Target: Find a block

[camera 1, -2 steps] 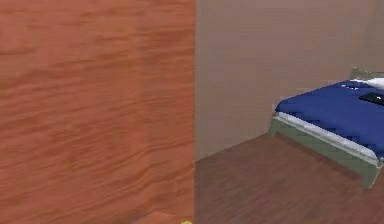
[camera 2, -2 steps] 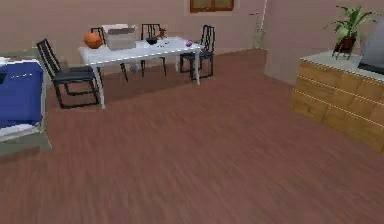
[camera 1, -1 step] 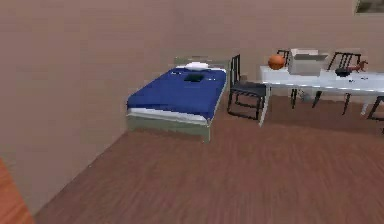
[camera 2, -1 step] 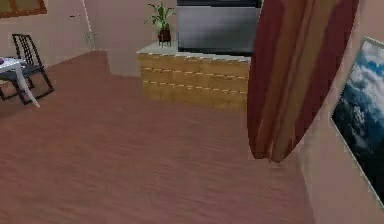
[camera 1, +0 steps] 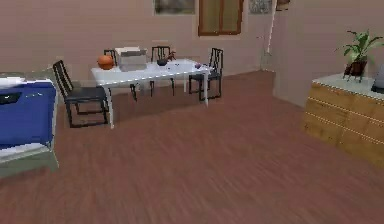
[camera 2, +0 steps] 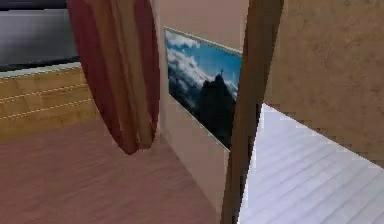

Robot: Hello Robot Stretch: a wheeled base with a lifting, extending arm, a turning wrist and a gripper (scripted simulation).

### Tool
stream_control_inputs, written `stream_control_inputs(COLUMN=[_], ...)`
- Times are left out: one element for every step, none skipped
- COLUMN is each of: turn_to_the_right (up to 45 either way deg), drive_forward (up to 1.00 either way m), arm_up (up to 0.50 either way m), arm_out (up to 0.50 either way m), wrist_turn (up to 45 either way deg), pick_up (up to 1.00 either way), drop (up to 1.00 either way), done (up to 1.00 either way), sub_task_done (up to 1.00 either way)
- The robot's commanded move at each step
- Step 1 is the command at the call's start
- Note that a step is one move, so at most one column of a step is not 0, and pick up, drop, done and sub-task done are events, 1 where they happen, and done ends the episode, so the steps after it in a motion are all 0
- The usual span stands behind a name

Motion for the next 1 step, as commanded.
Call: stream_control_inputs(turn_to_the_right=[36.0], drive_forward=[0.00], arm_up=[0.00], arm_out=[0.00], wrist_turn=[0.0], pick_up=[0.00], drop=[0.00], done=[0.00], sub_task_done=[0.00])
